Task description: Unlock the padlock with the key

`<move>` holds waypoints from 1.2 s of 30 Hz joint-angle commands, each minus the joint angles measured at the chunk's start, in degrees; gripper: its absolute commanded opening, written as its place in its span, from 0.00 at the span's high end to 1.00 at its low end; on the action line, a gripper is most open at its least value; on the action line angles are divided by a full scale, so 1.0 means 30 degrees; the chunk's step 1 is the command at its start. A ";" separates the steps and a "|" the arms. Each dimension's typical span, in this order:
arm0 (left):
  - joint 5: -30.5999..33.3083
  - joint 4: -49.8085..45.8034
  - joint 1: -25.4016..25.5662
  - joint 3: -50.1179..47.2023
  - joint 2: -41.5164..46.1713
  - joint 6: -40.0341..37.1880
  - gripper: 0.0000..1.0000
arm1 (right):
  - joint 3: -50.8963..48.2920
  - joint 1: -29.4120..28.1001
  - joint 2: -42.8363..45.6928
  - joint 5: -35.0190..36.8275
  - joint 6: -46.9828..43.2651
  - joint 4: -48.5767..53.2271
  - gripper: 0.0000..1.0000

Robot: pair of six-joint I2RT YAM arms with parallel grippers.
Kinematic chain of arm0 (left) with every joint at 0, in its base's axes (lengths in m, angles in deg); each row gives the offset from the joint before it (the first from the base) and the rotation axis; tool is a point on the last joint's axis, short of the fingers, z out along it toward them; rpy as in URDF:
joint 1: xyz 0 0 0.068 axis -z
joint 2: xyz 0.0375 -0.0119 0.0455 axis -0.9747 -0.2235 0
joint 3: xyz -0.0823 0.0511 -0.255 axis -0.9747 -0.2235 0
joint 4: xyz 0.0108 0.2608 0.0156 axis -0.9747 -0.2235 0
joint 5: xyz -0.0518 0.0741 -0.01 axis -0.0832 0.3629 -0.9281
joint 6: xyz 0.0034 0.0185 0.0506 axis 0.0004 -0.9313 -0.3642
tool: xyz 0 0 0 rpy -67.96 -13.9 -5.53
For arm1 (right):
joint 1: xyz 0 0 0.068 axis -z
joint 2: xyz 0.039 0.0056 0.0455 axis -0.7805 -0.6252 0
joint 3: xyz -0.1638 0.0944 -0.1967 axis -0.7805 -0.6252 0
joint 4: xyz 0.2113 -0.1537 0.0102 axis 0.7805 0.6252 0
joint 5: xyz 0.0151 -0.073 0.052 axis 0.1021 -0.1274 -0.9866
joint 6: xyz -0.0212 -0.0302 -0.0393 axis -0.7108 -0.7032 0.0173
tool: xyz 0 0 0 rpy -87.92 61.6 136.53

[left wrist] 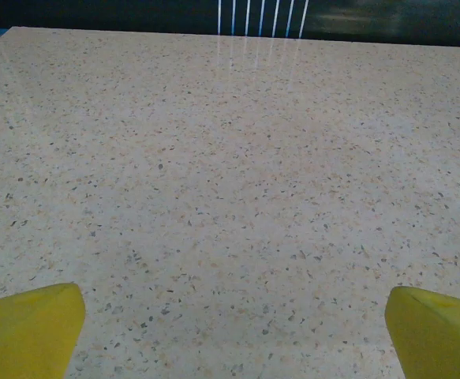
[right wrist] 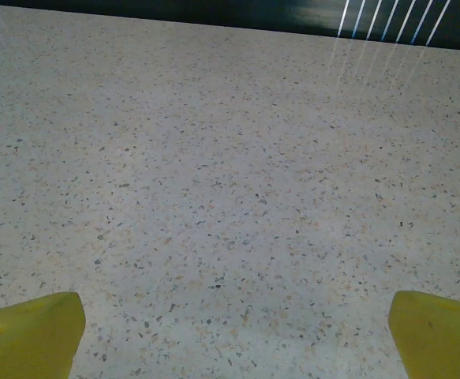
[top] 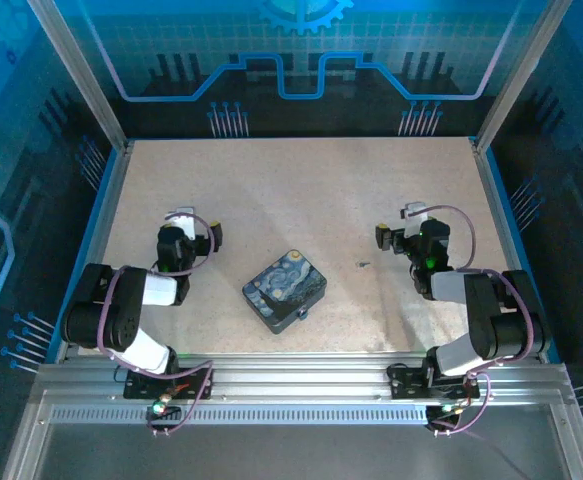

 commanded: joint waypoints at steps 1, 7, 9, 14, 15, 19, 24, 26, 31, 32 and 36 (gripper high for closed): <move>-0.0424 0.0100 -0.0125 0.0402 -0.0001 -0.0106 0.01 | 0.0346 -0.0033 -0.0224 -0.0322 -0.0253 -0.0035 0.00; -0.0406 0.0112 -0.0125 0.0406 -0.0002 -0.0108 0.01 | 0.0348 -0.0017 -0.0228 -0.0313 -0.0245 -0.0050 0.00; -0.0395 0.0106 -0.0125 0.0405 0.0000 -0.0099 0.01 | 0.0362 -0.0020 -0.0228 -0.0318 -0.0242 -0.0050 0.00; -0.0411 0.0114 -0.0125 0.0406 0.0000 -0.0095 0.01 | 0.0384 -0.0027 -0.0228 -0.0314 -0.0240 -0.0050 0.00; -0.0421 0.0097 -0.0133 0.0381 0.0000 -0.0093 0.01 | 0.0372 -0.0017 -0.0227 -0.0318 -0.0244 -0.0049 0.00; -0.0439 0.0099 -0.0125 0.0406 0.0000 -0.0073 0.01 | 0.0388 -0.0018 -0.0228 -0.0357 -0.0231 -0.0024 0.00; -0.0430 0.0113 -0.0125 0.0401 -0.0003 -0.0065 0.01 | 0.0375 0.0093 -0.0228 -0.0520 -0.0196 -0.0019 0.00; -0.0392 0.0056 -0.0153 0.0435 -0.0002 -0.0004 0.01 | 0.0390 0.0106 -0.0228 -0.0605 -0.0143 -0.0021 0.00; -0.0362 0.0075 -0.0155 0.0397 -0.0001 -0.0004 0.01 | 0.0318 0.0148 -0.0199 -0.0639 -0.0144 -0.0078 0.00; -0.0327 0.0124 -0.0155 0.0391 0.0000 -0.0003 0.01 | 0.0317 0.0138 -0.0199 -0.0615 -0.0129 -0.0105 0.00; -0.0292 0.1041 -0.0155 -0.0221 0.0283 0.0037 0.01 | 0.0125 0.0131 0.0328 -0.0311 -0.0019 -0.0024 0.00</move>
